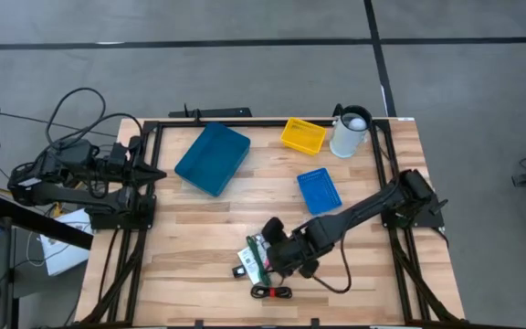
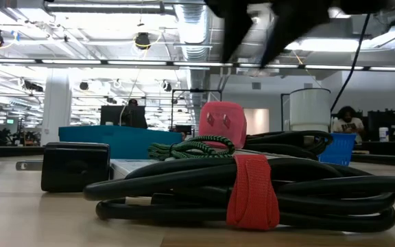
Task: Pick and place items into bin
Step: Put the pink charger adapter into the blue bin
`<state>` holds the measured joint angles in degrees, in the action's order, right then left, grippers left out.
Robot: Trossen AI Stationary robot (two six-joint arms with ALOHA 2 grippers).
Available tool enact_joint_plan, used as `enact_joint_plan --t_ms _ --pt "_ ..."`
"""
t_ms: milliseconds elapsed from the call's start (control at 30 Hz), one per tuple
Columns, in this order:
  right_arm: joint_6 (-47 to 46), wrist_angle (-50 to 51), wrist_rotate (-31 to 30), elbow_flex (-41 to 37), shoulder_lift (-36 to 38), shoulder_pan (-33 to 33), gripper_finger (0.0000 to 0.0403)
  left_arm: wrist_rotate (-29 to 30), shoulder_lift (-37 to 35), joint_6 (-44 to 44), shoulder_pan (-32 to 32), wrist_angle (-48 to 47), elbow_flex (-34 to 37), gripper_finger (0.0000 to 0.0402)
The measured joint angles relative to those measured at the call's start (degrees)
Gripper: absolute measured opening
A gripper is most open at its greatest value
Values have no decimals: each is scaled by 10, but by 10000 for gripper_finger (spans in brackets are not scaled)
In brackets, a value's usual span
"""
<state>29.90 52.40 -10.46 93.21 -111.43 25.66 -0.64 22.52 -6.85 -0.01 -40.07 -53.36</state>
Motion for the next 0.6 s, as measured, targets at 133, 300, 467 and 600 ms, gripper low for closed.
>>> enact_joint_plan --t_ms 133,300,467,600 --pt "6 25 0 46 -25 3 199 0 0 0 0 -14 0 0" --pt "30 63 -4 72 -43 7 198 0 0 0 0 -40 0 0" --pt "36 62 0 83 -60 10 198 0 0 0 0 -74 0 0" --pt "46 57 -2 85 -61 11 198 0 0 0 0 -90 0 0"
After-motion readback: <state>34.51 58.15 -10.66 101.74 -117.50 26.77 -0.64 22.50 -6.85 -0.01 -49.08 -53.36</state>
